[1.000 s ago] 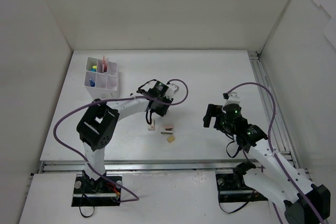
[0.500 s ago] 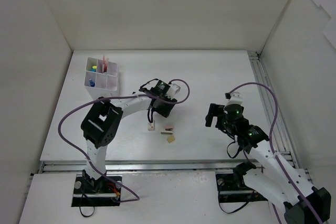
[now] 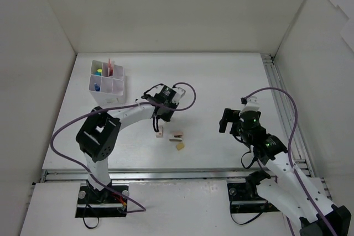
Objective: Sort the stationery into containers
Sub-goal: Pick up the stationery from the center of the board, then place the stationery in the storage box.
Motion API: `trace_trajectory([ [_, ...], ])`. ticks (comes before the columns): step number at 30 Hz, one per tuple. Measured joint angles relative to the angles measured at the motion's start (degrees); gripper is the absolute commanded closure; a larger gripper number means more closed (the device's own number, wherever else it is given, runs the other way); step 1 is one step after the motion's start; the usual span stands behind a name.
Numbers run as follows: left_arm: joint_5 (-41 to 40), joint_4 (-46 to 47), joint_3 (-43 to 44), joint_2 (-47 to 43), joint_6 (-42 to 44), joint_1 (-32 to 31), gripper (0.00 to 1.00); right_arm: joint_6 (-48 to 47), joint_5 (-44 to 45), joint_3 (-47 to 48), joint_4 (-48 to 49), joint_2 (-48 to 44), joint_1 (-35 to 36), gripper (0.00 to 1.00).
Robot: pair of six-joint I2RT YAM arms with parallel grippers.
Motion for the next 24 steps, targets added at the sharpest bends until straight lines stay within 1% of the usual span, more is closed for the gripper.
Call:
trace_trajectory([
  [2, -2.19, -0.15, -1.77, -3.78, -0.11, 0.76, 1.0, -0.2, -0.02, 0.0, -0.11, -0.15, 0.0, 0.02],
  [4, -4.59, -0.09, -3.43, -8.85, -0.13, 2.84, 1.0, -0.42, 0.0, 0.0, -0.22, -0.24, 0.0, 0.02],
  [7, -8.52, 0.2, -4.28, -16.28, -0.09, 9.16, 1.0, -0.61, 0.02, 0.0, -0.26, -0.37, -0.02, 0.02],
  [9, -10.49, 1.31, -4.17, -19.45, 0.09, 14.47, 1.0, -0.63, 0.04, -0.04, -0.26, -0.48, -0.17, 0.02],
  [11, -12.24, 1.99, -3.61, -20.57, 0.33, 19.93, 1.0, -0.68, 0.07, -0.26, -0.28, -0.68, -0.33, 0.02],
  [14, -13.46, 2.4, -1.97, -19.15, 0.92, 26.23, 1.0, -0.9, 0.22, -0.33, -0.33, -0.74, -0.37, 0.02],
  [17, -13.99, 1.92, 1.6, -15.06, 1.62, 30.47, 1.0, -1.05, 0.28, -0.33, -0.33, -0.72, -0.42, 0.02],
  [21, -13.88, 1.53, 7.1, -8.63, 2.32, 33.64, 1.0, -1.07, 0.66, -0.33, -0.33, -0.22, -0.63, 0.02],
  [24, -14.25, 0.66, 11.52, -3.96, 2.75, 34.86, 1.0, -1.05, 0.63, -0.33, -0.35, 0.63, -0.63, 0.02],
])
